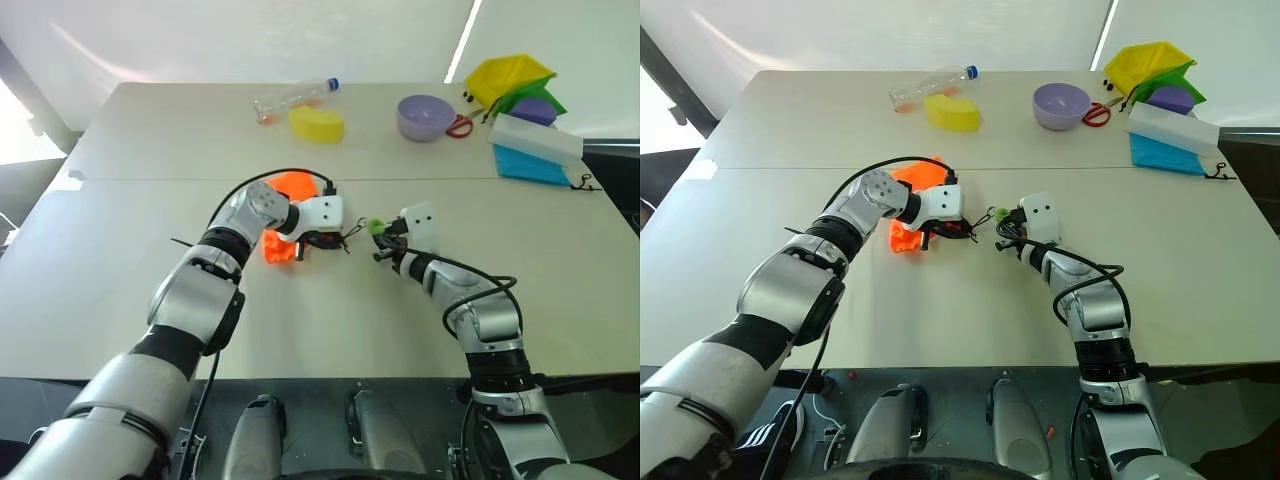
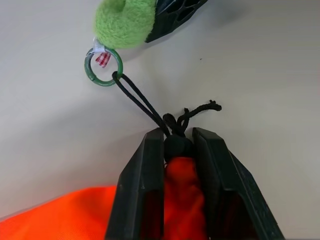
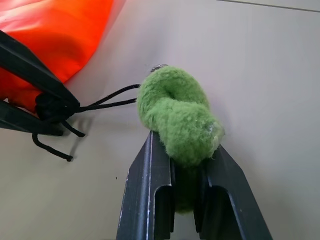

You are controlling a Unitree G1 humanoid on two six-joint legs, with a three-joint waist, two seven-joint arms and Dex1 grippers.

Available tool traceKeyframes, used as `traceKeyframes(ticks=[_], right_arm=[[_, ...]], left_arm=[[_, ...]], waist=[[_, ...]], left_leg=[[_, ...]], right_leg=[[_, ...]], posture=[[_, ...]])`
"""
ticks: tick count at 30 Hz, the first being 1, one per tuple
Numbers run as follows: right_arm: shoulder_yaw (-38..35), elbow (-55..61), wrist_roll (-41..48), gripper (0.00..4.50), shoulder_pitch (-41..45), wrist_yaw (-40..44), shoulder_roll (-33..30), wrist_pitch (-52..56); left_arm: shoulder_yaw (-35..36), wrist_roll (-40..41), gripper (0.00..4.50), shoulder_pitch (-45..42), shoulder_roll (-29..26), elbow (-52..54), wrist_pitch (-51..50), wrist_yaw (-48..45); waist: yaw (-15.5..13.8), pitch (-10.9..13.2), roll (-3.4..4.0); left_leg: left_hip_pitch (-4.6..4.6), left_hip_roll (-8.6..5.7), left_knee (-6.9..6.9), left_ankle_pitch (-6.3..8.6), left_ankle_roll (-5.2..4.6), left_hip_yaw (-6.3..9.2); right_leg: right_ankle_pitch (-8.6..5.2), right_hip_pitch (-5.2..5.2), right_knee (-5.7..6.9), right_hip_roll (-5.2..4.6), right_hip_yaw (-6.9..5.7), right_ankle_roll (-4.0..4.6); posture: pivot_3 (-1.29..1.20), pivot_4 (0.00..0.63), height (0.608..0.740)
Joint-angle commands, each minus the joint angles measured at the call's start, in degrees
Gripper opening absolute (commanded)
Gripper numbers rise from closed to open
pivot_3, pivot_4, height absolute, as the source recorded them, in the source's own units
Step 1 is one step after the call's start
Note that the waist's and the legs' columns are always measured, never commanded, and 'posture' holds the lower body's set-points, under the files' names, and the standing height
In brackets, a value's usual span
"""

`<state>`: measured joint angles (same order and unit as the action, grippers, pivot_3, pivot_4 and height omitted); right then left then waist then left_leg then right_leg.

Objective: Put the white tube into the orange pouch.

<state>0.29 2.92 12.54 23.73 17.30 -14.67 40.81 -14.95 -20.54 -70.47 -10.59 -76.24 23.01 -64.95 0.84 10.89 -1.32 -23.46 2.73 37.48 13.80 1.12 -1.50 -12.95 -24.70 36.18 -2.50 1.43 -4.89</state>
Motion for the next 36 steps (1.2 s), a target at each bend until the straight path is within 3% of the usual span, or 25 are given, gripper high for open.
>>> traceKeyframes(ticks=[1,24,31,36], right_arm=[[-1.90,1.39,0.09,0.00,1.60,-0.31,-0.52,-1.77],[-12.13,-5.91,0.08,0.00,5.38,-9.22,-0.98,-6.06],[-12.35,-6.41,-0.37,0.00,4.86,-8.70,-2.97,-6.05],[-10.94,-7.59,-1.03,0.00,4.52,-7.25,-4.13,-7.48]], left_arm=[[0.37,0.90,0.87,-0.27,-0.51,0.23,0.60,-2.49],[0.40,4.85,0.87,4.85,-12.01,4.73,7.61,-16.63],[0.44,6.84,0.87,8.12,-17.36,7.65,11.11,-21.43],[1.46,9.09,0.87,9.56,-16.72,8.15,8.85,-20.06]], waist=[[0.00,0.00,0.00],[0.26,0.00,0.00],[0.22,0.00,0.00],[0.16,0.00,0.00]], left_leg=[[0.00,0.00,-0.01,0.00,0.00,0.00],[-0.02,0.03,-0.22,0.00,0.00,0.00],[-0.01,0.05,-0.23,0.00,0.00,-0.01],[-0.02,0.04,-0.21,0.00,0.00,-0.03]], right_leg=[[0.00,0.00,0.00,0.00,0.00,0.00],[0.01,-0.10,-0.02,0.03,-0.01,-0.03],[0.01,-0.12,0.00,0.04,0.00,-0.03],[0.01,-0.11,-0.01,0.02,0.00,-0.03]], posture=[[0.00,0.150,0.740],[0.00,0.150,0.740],[0.00,0.150,0.740],[0.00,0.150,0.740]])
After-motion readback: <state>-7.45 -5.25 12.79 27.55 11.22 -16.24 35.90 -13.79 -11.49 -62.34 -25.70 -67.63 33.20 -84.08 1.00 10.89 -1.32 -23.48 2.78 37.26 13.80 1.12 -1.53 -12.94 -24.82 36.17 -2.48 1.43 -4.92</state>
